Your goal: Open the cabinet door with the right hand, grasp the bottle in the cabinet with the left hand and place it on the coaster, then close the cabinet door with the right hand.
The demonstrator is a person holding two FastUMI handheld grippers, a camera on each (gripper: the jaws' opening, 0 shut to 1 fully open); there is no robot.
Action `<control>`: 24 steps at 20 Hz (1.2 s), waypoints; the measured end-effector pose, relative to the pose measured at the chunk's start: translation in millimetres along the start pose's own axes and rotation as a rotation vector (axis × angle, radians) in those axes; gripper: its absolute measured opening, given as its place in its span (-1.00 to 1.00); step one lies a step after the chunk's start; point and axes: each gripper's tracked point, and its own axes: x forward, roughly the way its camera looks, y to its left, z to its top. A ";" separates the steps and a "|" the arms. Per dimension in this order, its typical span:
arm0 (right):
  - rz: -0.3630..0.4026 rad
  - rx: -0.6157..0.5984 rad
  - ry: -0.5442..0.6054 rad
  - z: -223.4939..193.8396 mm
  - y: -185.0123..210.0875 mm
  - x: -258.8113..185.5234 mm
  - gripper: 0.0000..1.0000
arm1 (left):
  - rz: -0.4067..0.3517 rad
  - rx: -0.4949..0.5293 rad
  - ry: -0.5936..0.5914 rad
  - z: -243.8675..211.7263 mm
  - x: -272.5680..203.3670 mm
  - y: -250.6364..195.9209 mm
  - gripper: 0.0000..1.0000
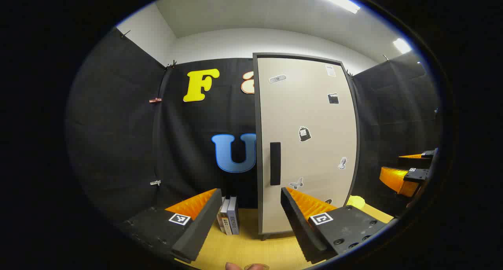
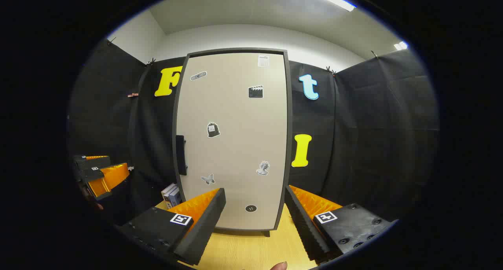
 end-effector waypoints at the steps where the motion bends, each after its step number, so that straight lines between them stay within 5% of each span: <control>1: 0.001 -0.001 0.000 -0.2 0.6 -1.6 0.95 | -0.001 0.000 -0.001 0.3 -0.4 -0.2 0.89; 19: -0.004 0.010 -0.009 4.4 2.2 -9.2 0.95 | 0.003 0.002 -0.006 0.0 -11.8 2.7 0.89; 24: 0.046 0.026 -0.005 5.9 27.4 0.9 0.95 | 0.010 0.002 -0.004 -4.5 -15.2 11.5 0.89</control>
